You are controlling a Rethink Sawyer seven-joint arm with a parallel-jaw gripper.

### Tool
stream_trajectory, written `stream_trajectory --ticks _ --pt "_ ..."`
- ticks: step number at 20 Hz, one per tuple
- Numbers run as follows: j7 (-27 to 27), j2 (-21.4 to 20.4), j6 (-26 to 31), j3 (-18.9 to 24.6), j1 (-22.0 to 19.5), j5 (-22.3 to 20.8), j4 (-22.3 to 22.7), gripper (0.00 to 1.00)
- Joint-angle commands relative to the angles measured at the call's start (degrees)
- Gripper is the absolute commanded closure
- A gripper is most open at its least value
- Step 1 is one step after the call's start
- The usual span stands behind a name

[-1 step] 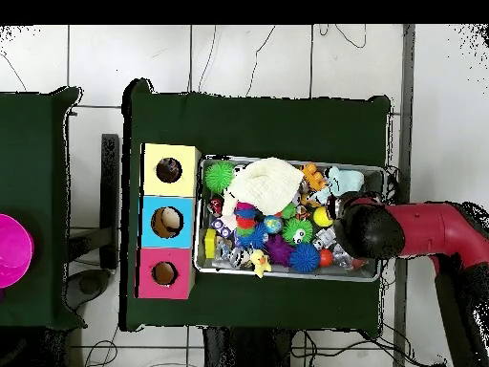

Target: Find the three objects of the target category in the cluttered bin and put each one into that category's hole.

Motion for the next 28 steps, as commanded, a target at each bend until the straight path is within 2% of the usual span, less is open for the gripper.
stream_trajectory --ticks 1,4,7,10,14,17,19,25,28 --pt "-4.6 -0.2 3.9 -2.8 3.3 -2.1 -0.6 0.0" --pt "-1.8 -0.8 3.7 -2.7 4.9 0.3 1.1 0.0" --pt "1.7 0.0 1.1 0.5 4.5 7.3 4.1 0.0" --pt "5.1 -0.3 -2.7 1.9 5.8 11.0 5.5 0.0" --pt "9.2 0.4 -7.9 1.5 8.0 14.3 6.4 0.0" --pt "9.8 1.6 -13.1 1.3 8.4 16.0 7.6 0.0" --pt "10.0 2.5 -16.6 0.9 8.6 16.7 8.3 0.0" --pt "5.5 7.1 -31.3 1.2 6.6 11.6 9.2 0.0" --pt "4.8 8.9 -35.5 0.7 6.1 10.0 9.2 0.0"
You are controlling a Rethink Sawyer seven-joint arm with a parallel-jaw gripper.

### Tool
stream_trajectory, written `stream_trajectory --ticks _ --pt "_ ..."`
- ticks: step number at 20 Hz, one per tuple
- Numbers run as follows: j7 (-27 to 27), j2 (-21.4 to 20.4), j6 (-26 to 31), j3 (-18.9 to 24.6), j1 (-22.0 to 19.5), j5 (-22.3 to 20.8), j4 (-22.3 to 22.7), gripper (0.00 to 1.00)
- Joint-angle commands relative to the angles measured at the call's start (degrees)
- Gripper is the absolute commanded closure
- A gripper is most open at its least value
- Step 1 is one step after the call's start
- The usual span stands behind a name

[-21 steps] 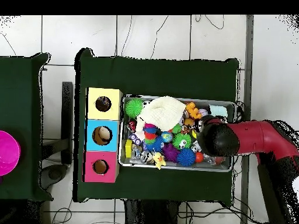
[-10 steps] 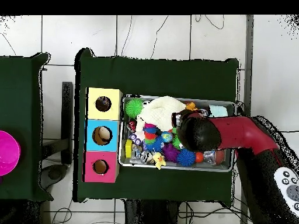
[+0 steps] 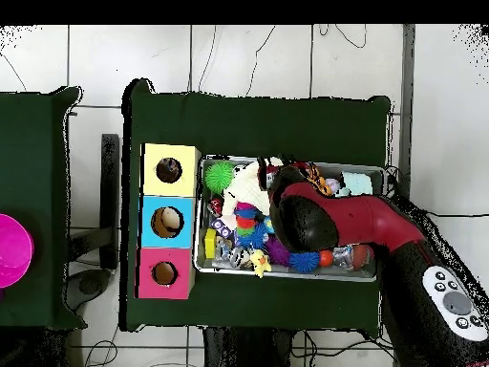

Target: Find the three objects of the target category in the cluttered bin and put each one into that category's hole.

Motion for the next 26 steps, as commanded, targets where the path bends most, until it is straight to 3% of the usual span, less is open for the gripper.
stream_trajectory --ticks 1,7,10,14,21,22,26 --pt "4.6 6.4 -8.1 1.1 -2.0 -4.0 3.8 0.0" --pt "4.7 10.1 -11.1 -3.2 -0.4 -5.3 1.7 0.0" --pt "5.7 14.0 -12.5 -5.8 0.4 -5.4 -0.2 0.0" --pt "6.9 18.2 -11.6 -14.4 6.5 -4.6 -5.1 0.0" --pt "6.7 19.3 -10.1 -21.4 12.1 -3.5 -7.3 0.0" --pt "6.3 19.2 -9.8 -22.6 13.1 -2.9 -7.6 1.0" --pt "5.7 19.0 -6.1 -26.2 16.6 -2.3 -9.7 1.0"
